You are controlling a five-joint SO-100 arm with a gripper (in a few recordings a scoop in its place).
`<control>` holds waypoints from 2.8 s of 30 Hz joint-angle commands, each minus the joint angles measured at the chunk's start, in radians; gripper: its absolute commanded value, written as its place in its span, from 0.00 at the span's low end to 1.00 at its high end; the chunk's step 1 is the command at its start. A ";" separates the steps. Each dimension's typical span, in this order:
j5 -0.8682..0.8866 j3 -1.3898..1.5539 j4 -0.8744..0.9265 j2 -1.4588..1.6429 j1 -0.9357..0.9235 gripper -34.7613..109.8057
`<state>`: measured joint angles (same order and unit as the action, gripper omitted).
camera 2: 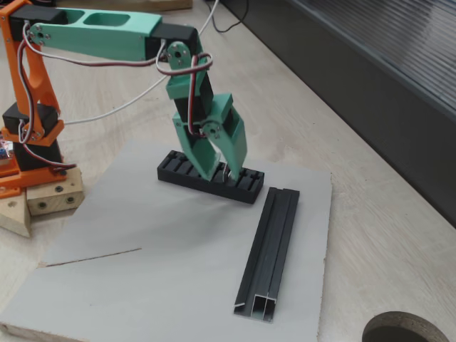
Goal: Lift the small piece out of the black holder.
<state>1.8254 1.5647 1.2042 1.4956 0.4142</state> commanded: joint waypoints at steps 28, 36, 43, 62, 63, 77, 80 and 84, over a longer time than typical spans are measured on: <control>0.025 -0.018 0.009 -0.086 0.008 0.47; 0.025 -0.018 0.000 -0.094 0.006 0.47; 0.025 -0.018 0.000 -0.092 0.006 0.47; 0.025 -0.021 0.009 -0.098 0.003 0.46; 0.025 -0.021 0.009 -0.094 0.000 0.44; 0.025 -0.021 -0.002 -0.100 0.003 0.31; 0.025 -0.021 -0.002 -0.095 -0.005 0.31; 0.025 -0.021 -0.002 -0.087 -0.008 0.31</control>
<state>1.8316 1.5616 1.1934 1.3806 0.4080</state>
